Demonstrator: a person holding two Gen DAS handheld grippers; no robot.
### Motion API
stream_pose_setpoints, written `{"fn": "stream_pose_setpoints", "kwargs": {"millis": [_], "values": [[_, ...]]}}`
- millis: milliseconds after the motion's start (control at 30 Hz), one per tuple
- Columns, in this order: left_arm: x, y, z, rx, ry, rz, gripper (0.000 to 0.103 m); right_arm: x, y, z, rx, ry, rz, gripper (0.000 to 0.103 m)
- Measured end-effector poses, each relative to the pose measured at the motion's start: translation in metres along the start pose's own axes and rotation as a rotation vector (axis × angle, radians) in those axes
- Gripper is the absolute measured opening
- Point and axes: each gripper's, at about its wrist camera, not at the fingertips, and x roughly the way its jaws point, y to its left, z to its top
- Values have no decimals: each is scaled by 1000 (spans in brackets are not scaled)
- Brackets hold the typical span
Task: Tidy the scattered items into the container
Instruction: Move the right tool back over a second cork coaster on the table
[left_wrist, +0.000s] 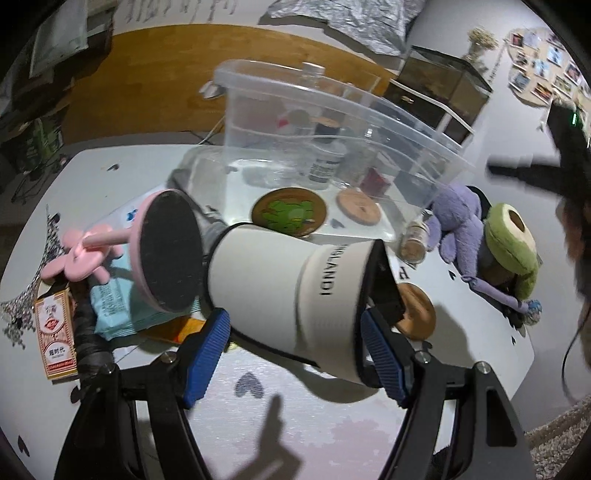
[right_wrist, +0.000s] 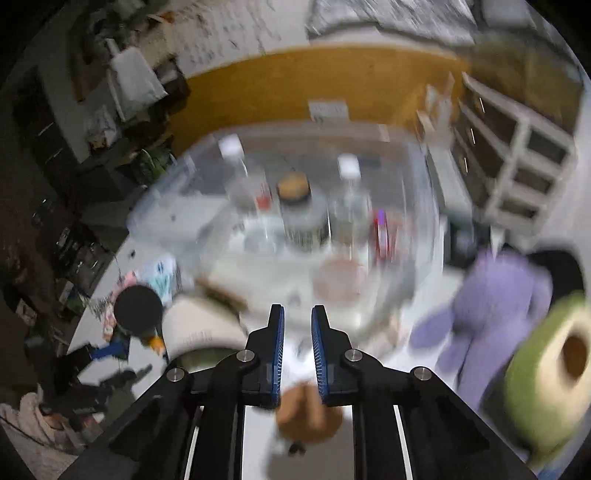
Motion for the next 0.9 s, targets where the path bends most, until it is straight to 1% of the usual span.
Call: {"fn": "stream_pose_setpoints", "kwargs": {"millis": [100,200,333,467,533,567,600,633,667,733,900], "values": [[1,-12,-1,30,6,-3,73,34,-5,-46,81,82,3,12],[1,-24,-4,55,14,-3,73,64,-9,-72,125,139,-7,12],[2,-37,-9,81,24,7,73,100,-12,-84,155,192,-12,12],[1,-50,-14,103,23,25,73,131,-12,-90,139,230,-32,12],[-1,-56,-15,112,13,39,73,144,-12,-98,121,266,-41,11],[-1,-59,-16,115,9,46,74,147,-10,-101,95,267,-52,9],[-1,-62,-17,116,5,52,75,145,-6,-105,50,248,-68,8],[-2,-64,-18,117,2,58,81,143,-3,-107,17,238,-81,8],[-2,-67,-19,117,-3,62,84,140,-1,-109,-2,232,-88,8],[-3,-71,-21,116,-15,61,85,135,-2,-113,7,237,-84,9],[-1,-84,-24,127,-18,55,85,119,-8,-127,21,244,-65,8]]}}
